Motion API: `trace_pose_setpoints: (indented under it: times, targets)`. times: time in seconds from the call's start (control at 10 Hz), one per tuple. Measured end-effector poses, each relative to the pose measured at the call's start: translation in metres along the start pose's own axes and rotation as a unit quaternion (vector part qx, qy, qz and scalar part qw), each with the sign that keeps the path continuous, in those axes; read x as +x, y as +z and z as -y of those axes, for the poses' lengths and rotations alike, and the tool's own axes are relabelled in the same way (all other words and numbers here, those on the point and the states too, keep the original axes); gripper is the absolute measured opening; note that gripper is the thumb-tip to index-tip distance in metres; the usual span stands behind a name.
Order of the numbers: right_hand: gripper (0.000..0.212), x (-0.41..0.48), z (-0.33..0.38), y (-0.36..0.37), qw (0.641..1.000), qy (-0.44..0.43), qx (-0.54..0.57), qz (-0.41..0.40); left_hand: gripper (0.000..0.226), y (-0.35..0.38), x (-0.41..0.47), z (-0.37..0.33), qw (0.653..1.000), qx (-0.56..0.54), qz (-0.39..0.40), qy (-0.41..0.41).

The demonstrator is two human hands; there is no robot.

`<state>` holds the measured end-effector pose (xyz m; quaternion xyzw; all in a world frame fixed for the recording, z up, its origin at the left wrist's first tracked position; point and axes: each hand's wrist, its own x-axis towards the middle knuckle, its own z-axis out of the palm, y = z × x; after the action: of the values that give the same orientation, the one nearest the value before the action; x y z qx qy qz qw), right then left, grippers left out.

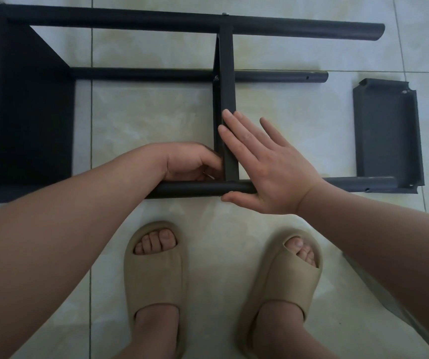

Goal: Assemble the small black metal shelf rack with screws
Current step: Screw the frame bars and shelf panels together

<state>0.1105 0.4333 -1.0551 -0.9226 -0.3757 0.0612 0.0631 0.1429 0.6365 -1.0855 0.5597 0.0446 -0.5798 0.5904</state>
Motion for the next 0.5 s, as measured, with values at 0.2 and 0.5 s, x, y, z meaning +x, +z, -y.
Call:
trace_pose_setpoints:
  times: [0.2,0.5]
  targets:
    - [0.101,0.0001,0.0000,-0.0005,1.000,0.002,0.002,0.003,0.044,0.0007,-0.0011,-0.0003,0.997,0.050,-0.050,0.004]
    - [0.101,0.0000,0.0003,0.0000,1.000,0.002,0.009,-0.001,0.019,-0.0027,0.0016,0.0007,0.999,0.013,-0.032,0.030]
